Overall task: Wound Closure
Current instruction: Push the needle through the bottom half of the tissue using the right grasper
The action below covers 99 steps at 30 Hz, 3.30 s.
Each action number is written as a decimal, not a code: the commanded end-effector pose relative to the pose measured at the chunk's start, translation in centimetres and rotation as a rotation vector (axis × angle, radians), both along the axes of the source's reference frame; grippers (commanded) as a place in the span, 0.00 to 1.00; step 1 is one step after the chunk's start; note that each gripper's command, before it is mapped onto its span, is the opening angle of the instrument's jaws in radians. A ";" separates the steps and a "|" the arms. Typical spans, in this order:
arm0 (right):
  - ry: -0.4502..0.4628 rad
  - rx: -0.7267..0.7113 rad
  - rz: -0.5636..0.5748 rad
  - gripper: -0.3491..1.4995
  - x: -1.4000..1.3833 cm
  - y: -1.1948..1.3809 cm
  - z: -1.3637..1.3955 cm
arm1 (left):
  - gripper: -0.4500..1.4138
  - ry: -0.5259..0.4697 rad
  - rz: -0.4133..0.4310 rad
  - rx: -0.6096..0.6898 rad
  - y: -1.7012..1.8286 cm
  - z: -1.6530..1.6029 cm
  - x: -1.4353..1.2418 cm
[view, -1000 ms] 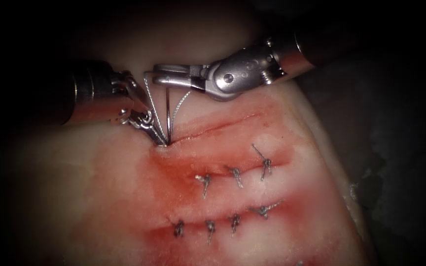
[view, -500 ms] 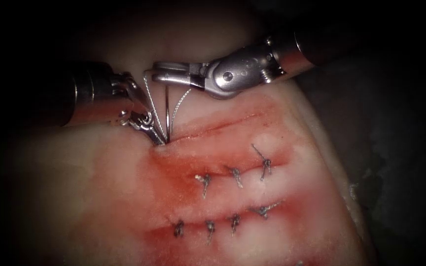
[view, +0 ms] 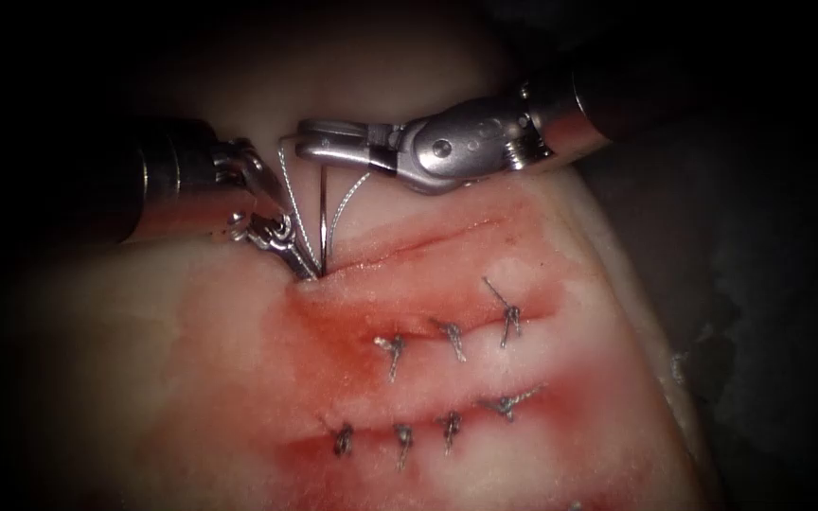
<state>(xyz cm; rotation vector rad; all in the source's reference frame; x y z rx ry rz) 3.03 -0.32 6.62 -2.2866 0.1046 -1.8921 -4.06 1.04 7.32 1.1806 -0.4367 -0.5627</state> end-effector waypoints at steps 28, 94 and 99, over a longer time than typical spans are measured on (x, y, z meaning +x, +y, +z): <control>0.034 -0.140 0.079 0.00 0.00 0.07 -0.09 | 0.00 0.000 0.002 0.002 0.08 0.02 -0.05; 0.022 -0.051 0.012 0.00 0.02 -0.01 -0.07 | 0.00 -0.014 0.001 0.015 0.05 -0.07 -0.07; 0.021 -0.046 0.011 0.00 0.03 -0.01 -0.07 | 0.00 -0.014 0.001 0.015 0.05 -0.07 -0.07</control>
